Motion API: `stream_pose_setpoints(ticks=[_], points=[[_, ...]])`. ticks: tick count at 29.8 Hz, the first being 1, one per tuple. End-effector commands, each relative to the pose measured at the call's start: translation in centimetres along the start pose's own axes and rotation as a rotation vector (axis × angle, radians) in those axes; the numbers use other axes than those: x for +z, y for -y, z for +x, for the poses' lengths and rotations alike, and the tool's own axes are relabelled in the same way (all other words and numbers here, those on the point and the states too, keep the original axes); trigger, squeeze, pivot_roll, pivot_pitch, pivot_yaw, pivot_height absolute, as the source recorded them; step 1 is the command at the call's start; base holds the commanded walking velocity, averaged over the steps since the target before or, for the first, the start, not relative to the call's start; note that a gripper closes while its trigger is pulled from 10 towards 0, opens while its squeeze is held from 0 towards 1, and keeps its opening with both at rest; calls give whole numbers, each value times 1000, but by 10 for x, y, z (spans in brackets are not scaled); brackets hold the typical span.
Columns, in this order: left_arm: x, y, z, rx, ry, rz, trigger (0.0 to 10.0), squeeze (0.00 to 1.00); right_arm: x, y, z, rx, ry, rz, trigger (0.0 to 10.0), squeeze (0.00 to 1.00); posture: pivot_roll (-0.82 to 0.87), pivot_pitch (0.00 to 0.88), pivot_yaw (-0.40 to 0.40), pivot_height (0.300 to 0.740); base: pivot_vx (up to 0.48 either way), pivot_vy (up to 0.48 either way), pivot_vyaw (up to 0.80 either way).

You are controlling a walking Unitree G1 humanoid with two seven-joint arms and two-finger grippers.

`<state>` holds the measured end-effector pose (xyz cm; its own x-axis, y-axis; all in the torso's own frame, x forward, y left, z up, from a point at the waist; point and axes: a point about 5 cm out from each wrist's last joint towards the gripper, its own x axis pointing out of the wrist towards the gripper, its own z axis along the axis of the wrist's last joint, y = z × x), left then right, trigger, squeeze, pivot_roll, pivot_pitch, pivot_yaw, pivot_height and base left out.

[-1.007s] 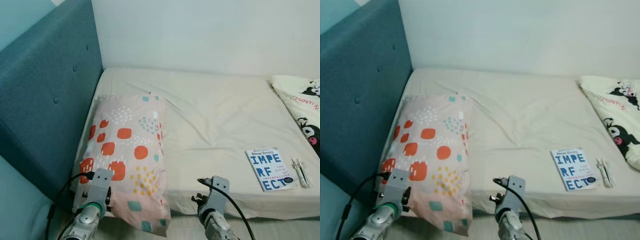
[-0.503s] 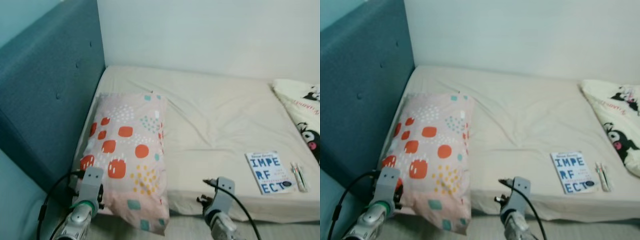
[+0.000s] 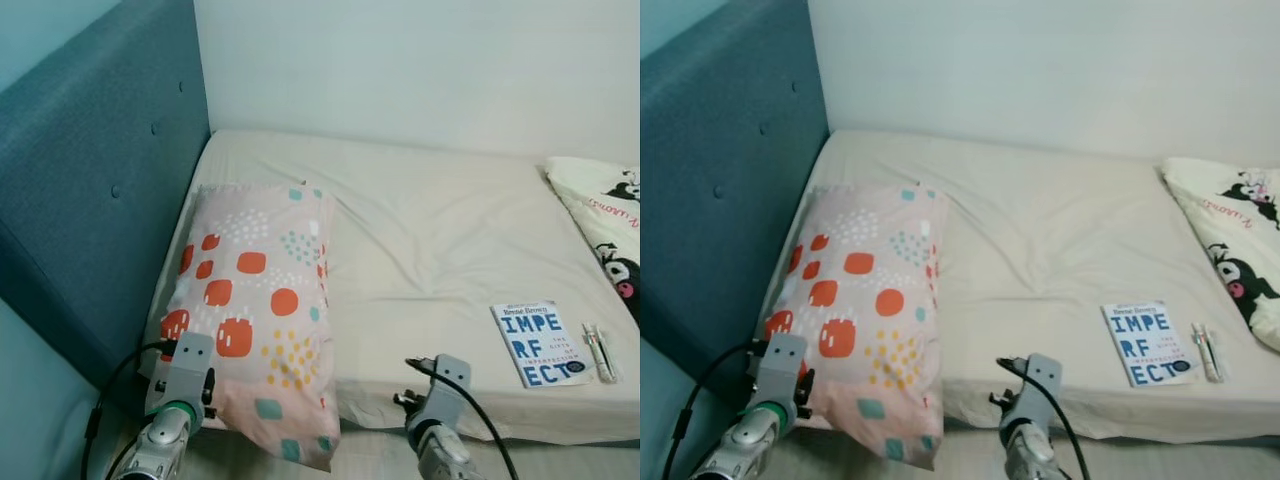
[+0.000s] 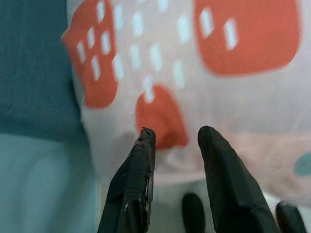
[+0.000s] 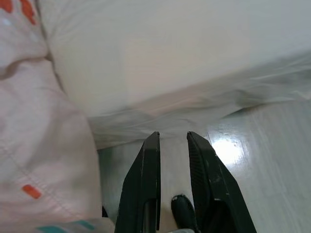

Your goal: Clean up the room

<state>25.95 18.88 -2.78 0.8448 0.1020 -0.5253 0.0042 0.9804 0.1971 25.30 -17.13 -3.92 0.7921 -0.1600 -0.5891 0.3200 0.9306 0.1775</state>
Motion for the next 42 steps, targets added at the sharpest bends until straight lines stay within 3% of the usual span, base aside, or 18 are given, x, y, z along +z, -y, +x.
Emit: stream_pose_setpoints(ticks=[1, 8, 10, 14, 23, 27, 30, 32, 35, 38, 42], points=[[-10, -2, -3, 7, -40, -14, 10000, 0, -8, 5, -3, -21, -19, 0, 10000, 0, 91, 0, 15, 740, 0, 0, 0], [-5, 0, -2, 9, -14, -17, 10000, 0, -2, 3, -1, 1, -9, -36, 10000, 0, 132, 0, 5, 740, 0, 0, 0], [0, 3, -1, 1, 5, 13, 10000, 0, 6, -4, 2, 47, 12, -91, 10000, 0, 143, 0, 1, 740, 0, 0, 0], [8, 3, 1, 4, 31, 47, 10000, 0, 12, -7, 4, 58, 26, -96, 10000, 0, 162, 0, 0, 740, 0, 0, 0], [18, -1, 1, 27, 67, 49, 10000, 0, 13, 4, 4, 28, 24, -73, 10000, 0, 203, 0, 13, 740, 0, 0, 0], [20, 5, 3, 37, 86, -96, 10000, 0, 9, 3, 3, 34, 23, -46, 10000, 0, 129, 0, -37, 740, 0, 0, 0], [8, 6, 1, 72, 24, -103, 10000, 0, 7, 8, 2, 13, 10, -47, 10000, 0, 112, 12, -27, 740, 0, 0, 0], [-2, 13, -1, 33, -23, -40, 10000, 0, 11, 7, 3, 20, 22, -64, 10000, 0, 100, 0, -26, 740, 0, 0, 0], [-4, 19, -2, -3, -31, -12, 10000, 0, 14, 5, 4, 33, 34, -78, 10000, 0, 100, 0, -26, 740, 0, 0, 0], [-6, 20, -2, -3, -65, -72, 10000, 0, 13, 5, 4, 27, 27, -80, 10000, 0, 83, 10, -67, 740, 0, 0, 0], [3, 13, 1, 4, -28, -103, 10000, 0, 16, 2, 4, 19, 41, -38, 10000, 0, 101, 22, -35, 740, 0, 0, 0]])
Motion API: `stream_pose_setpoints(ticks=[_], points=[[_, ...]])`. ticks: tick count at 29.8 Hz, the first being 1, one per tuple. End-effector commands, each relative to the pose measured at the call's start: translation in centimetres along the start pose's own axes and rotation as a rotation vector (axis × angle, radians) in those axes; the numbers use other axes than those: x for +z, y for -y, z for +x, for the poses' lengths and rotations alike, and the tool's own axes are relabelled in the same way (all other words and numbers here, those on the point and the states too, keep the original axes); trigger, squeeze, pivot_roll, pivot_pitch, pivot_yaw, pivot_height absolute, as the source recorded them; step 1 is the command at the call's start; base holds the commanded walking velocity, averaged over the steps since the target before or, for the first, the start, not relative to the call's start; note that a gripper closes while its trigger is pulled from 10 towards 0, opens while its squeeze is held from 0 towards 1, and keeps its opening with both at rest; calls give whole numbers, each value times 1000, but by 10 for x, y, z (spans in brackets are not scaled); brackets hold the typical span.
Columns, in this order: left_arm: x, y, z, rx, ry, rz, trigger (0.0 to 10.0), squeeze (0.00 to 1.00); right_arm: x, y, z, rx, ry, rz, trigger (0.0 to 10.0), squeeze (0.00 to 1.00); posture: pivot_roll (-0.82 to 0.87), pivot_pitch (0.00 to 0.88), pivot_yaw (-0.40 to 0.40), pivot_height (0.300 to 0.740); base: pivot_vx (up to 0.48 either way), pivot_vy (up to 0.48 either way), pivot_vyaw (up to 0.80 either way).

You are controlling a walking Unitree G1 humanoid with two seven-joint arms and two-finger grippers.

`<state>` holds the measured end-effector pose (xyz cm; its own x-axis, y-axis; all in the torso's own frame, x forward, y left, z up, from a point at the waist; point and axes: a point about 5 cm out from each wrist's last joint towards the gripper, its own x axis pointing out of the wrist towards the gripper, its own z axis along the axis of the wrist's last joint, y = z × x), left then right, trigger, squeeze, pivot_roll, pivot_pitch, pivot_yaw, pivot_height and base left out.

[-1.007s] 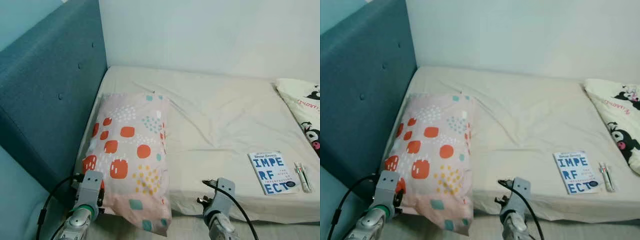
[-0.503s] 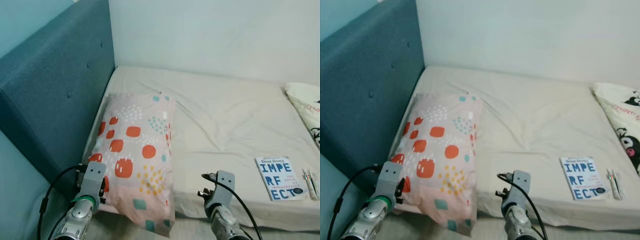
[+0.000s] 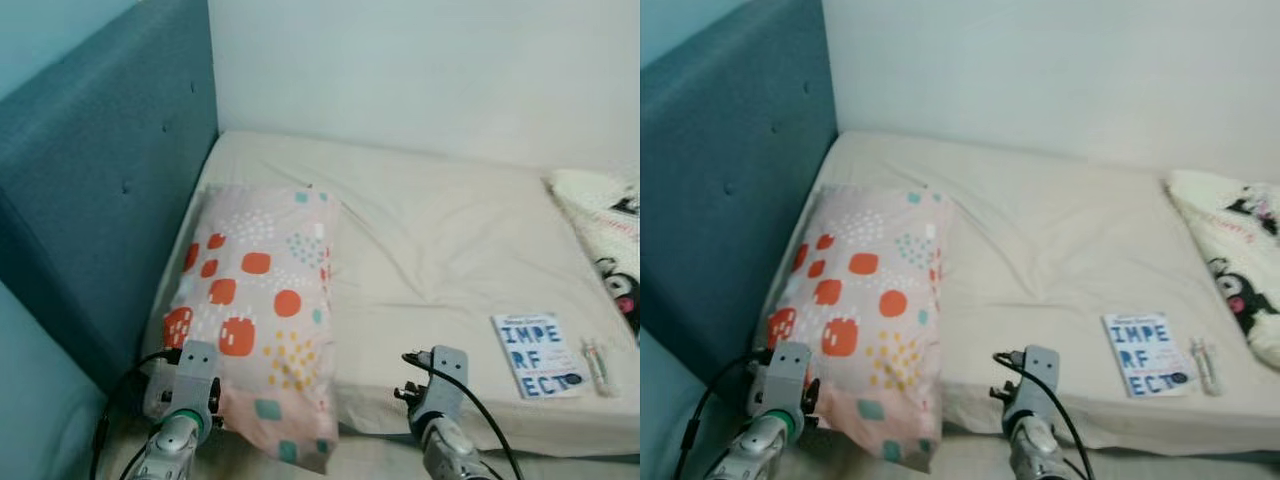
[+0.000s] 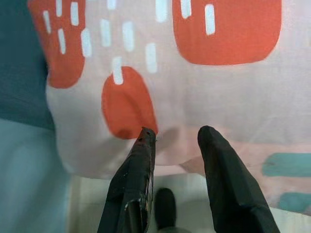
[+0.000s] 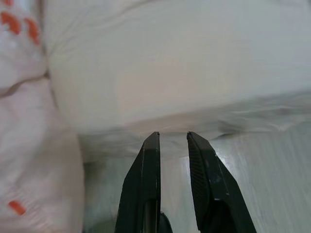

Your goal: Clean up the room

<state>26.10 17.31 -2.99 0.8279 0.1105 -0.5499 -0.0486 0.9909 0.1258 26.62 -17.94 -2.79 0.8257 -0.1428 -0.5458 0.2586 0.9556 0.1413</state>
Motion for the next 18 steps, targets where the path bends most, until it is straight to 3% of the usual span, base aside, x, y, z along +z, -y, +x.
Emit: stream_pose_setpoints(ticks=[1, 6, 18], points=[[1, -3, 1, -1, 3, -13, 10000, 0, -3, 0, -1, -15, -6, 30, 10000, 0, 101, 22, -35, 740, 0, 0, 0], [13, -4, 3, 8, 40, -7, 10000, 0, -4, 4, -2, -70, 0, 105, 10000, 0, 109, 9, -1, 740, 0, 0, 0], [28, 1, 8, -25, 73, 35, 10000, 0, -23, -20, -8, -4, -42, -17, 10000, 0, 95, 0, 24, 740, 0, 0, 0]])
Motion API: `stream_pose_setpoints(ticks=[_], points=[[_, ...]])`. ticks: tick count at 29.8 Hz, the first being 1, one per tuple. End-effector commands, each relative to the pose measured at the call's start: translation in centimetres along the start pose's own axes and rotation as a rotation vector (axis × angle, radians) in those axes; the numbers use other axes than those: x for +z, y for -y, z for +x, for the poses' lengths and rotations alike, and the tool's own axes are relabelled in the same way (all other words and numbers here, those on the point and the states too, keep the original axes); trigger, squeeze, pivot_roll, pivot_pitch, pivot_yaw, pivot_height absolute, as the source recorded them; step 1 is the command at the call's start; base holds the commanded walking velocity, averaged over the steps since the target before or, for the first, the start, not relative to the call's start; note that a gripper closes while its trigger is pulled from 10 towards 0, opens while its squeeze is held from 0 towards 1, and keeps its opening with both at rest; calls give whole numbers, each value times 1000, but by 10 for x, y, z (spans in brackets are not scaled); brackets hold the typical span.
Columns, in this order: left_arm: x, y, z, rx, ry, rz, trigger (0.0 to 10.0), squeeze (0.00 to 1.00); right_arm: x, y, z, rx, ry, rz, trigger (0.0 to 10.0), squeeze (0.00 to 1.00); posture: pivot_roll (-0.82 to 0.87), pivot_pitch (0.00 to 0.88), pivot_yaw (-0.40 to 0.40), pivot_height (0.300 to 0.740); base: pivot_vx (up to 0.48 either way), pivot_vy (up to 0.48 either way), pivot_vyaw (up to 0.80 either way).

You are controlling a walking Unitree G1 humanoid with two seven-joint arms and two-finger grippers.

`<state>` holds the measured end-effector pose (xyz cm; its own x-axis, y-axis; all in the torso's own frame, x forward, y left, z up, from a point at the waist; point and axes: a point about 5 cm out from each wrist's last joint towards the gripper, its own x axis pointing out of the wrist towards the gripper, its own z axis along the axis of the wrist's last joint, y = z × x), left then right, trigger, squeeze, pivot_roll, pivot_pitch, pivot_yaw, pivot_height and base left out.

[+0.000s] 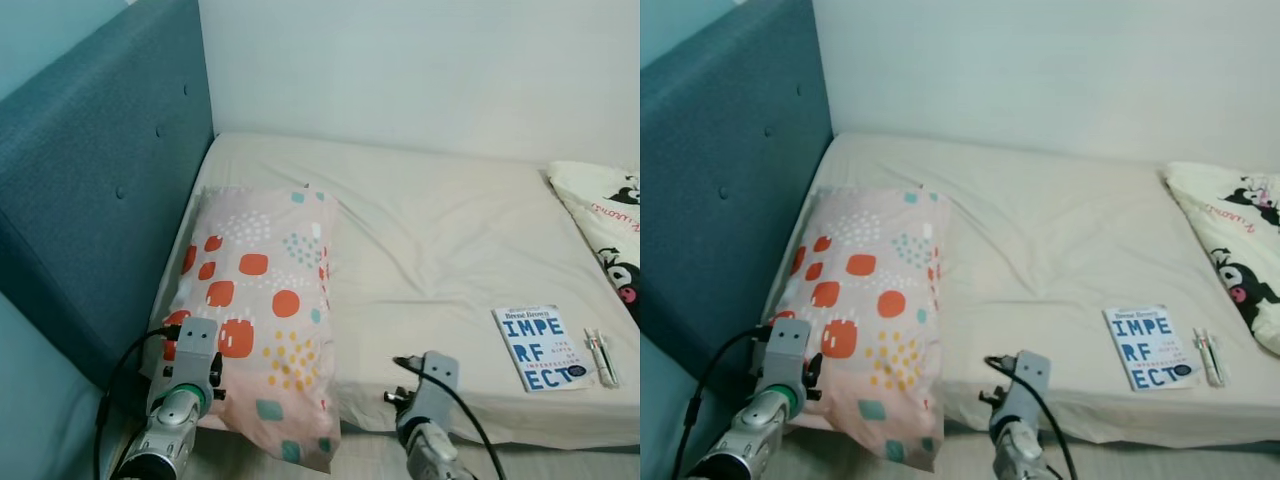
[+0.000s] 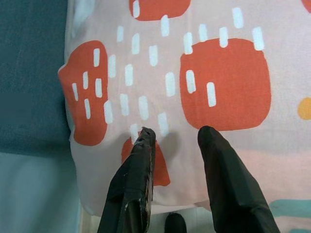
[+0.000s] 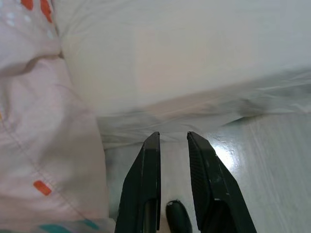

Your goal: Clean up the room

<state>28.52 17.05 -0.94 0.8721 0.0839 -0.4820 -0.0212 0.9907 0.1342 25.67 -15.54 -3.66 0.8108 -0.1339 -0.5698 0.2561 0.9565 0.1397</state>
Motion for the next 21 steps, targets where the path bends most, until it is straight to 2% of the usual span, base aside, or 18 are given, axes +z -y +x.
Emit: stream_pose_setpoints(ticks=[1, 3, 4, 6, 7, 9, 13, 15, 19, 21], points=[[-3, -2, -1, -6, -10, 14, 10000, 0, -5, -2, -2, -6, -11, -13, 10000, 0, 92, 0, 35, 740, 0, 0, 0], [-9, -3, -2, -8, -33, 30, 10000, 0, -6, 0, -2, -26, -3, -23, 10000, 0, 102, 0, 46, 740, 0, 0, 0], [-14, -3, -4, -24, -48, 72, 10000, 0, -6, 1, -3, -40, 1, -2, 10000, 0, 122, 0, 39, 740, 0, 0, 0], [-18, -3, -5, -36, -58, 103, 10000, 0, -7, 2, -3, -50, 3, 14, 10000, 0, 129, 0, 34, 740, 0, 0, 0], [-20, -2, -6, -21, -68, 97, 10000, 0, -9, 3, -4, -34, -5, 1, 10000, 0, 150, 0, 6, 740, 0, 0, 0], [-21, 0, -6, -1, -69, 78, 10000, 0, -10, 2, -4, -5, -14, -20, 10000, 0, 143, 0, 2, 740, 0, 0, 0], [-20, 3, -7, -2, -43, 75, 10000, 0, 2, -4, -1, 25, 42, 28, 10000, 0, 126, 0, -4, 740, 0, 0, 0], [-18, 5, -7, -11, -34, 44, 10000, 0, 9, -7, 1, 41, 63, 45, 10000, 0, 117, 0, -10, 740, 0, 0, 0], [-18, 8, -7, -33, -34, 63, 10000, 0, 15, -8, 3, 52, 69, 43, 10000, 0, 111, 0, -8, 740, 0, 0, 0], [-15, 6, -6, -31, -28, 73, 10000, 0, 19, -2, 4, 22, 82, 54, 10000, 0, 98, 0, 16, 740, 0, 0, 0]])
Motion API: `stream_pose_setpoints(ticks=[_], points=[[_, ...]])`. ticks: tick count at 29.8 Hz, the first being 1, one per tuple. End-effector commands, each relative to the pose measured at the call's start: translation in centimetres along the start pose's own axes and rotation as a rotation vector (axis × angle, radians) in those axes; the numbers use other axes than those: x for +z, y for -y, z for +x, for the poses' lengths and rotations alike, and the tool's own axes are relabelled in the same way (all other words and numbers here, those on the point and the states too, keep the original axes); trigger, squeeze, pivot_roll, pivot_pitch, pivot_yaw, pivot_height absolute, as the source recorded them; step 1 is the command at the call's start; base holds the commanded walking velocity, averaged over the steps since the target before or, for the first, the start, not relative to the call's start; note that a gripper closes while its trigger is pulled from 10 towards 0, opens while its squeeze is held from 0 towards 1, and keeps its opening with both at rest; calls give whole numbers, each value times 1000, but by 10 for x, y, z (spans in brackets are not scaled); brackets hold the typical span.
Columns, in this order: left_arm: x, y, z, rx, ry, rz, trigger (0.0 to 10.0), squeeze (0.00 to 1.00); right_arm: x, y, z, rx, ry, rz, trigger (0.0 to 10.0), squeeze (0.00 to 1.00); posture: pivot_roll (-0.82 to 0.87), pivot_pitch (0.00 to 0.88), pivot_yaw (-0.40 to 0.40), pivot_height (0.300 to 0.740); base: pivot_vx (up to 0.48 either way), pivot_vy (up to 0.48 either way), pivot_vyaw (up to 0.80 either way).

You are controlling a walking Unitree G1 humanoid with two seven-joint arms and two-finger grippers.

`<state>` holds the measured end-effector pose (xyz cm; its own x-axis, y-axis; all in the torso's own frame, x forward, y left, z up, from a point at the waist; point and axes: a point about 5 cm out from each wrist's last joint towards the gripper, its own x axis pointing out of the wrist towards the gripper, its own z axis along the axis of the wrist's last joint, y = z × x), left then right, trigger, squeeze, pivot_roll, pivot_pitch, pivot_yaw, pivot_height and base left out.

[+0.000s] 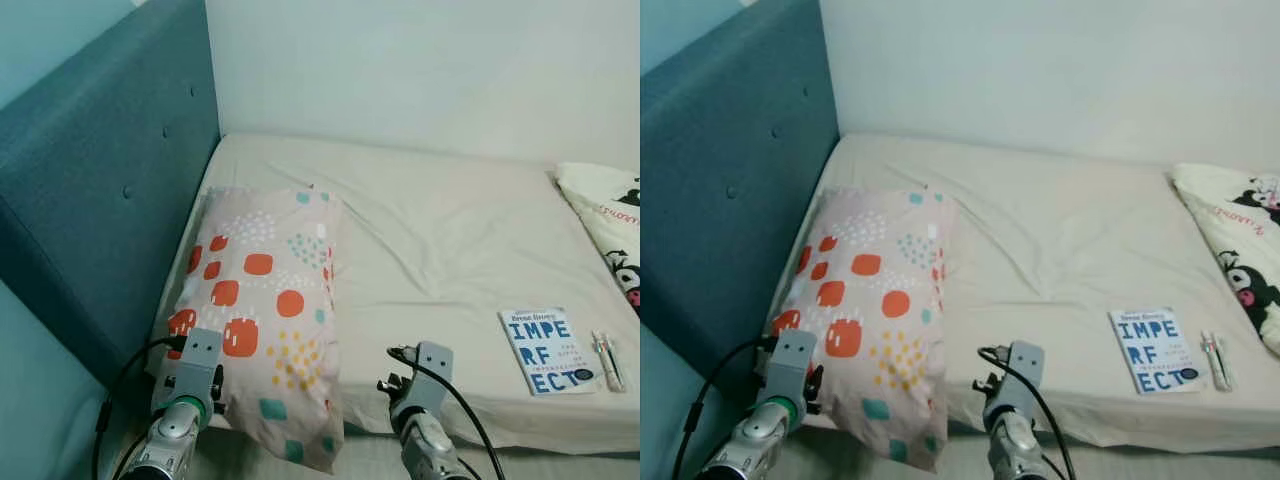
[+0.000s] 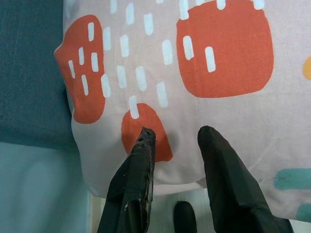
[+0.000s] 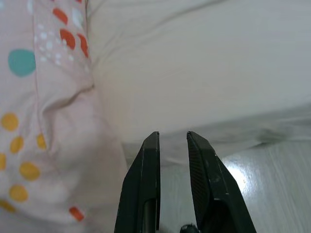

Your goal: Clean up the room

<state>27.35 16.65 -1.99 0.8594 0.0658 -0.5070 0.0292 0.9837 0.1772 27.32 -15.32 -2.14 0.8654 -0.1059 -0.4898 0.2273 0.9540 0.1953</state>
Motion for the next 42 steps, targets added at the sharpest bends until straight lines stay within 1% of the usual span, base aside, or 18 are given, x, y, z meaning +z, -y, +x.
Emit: stream_pose_setpoints(ticks=[1, 2, 7, 11, 14, 15, 16, 18, 19, 21, 22, 26, 27, 33, 39, 42], points=[[-1, 1, 0, -9, -3, 10, 10000, 0, -1, 6, -1, -32, -3, 20, 10000, 0, 98, 0, 16, 740, 0, 0, 0], [3, -2, 1, -9, -1, 5, 10000, 0, 1, 8, 0, -43, 6, 43, 10000, 0, 86, 0, 30, 740, 0, 0, 0], [8, -5, 4, -3, 5, 26, 10000, 0, -1, 12, -2, -38, 7, 41, 10000, 0, 81, 0, 31, 740, 0, 0, 0], [15, -6, 6, 19, 31, 36, 10000, 0, -1, 16, -2, -45, 8, 40, 10000, 0, 86, 0, 15, 740, 0, 0, 0], [15, -8, 5, 41, 34, 26, 10000, 0, -1, 16, -2, -45, 7, 42, 10000, 0, 90, 0, 6, 740, 0, 0, 0], [16, -9, 5, 49, 45, 15, 10000, 0, 0, 13, -1, -28, 9, 21, 10000, 0, 91, 0, 6, 740, 0, 0, 0], [16, -9, 5, 49, 45, 15, 10000, 0, 0, 13, -1, -28, 9, 21, 10000, 0, 91, 0, 6, 740, 0, 0, 0], [20, -12, 5, 63, 78, 6, 10000, 0, 4, 0, 0, 41, 27, -45, 10000, 0, 88, 0, 8, 740, 0, 0, 0], [20, -12, 5, 63, 78, 6, 10000, 0, 4, 0, 0, 41, 27, -45, 10000, 0, 88, 0, 8, 740, 0, 0, 0], [21, -12, 5, 61, 82, 23, 10000, 0, 6, -5, 1, 61, 35, -58, 10000, 0, 89, 0, 8, 740, 0, 0, 0], [21, -13, 5, 51, 83, 47, 10000, 0, 7, -7, 1, 67, 40, -62, 10000, 0, 87, 0, 10, 735, 0, 0, 0], [22, -13, 5, 47, 86, 60, 10000, 0, 8, -7, 1, 67, 40, -62, 10000, 0, 87, 0, 10, 725, 0, 0, 0], [24, -13, 5, 55, 97, 53, 10000, 0, 7, -6, 1, 62, 39, -61, 10000, 0, 85, 0, 8, 715, 0, 0, 0], [25, -14, 5, 61, 102, 47, 10000, 0, 7, -3, 1, 58, 33, -65, 10000, 0, 93, 0, 1, 690, 0, 0, 0], [26, -14, 5, 57, 106, 47, 10000, 0, 6, -4, 1, 58, 33, -63, 10000, 0, 90, 0, 4, 675, 0, 0, 0], [27, -15, 6, 55, 103, 54, 10000, 0, 7, -6, 2, 56, 37, -60, 10000, 0, 88, 0, 0, 661, 0, 0, 0]])
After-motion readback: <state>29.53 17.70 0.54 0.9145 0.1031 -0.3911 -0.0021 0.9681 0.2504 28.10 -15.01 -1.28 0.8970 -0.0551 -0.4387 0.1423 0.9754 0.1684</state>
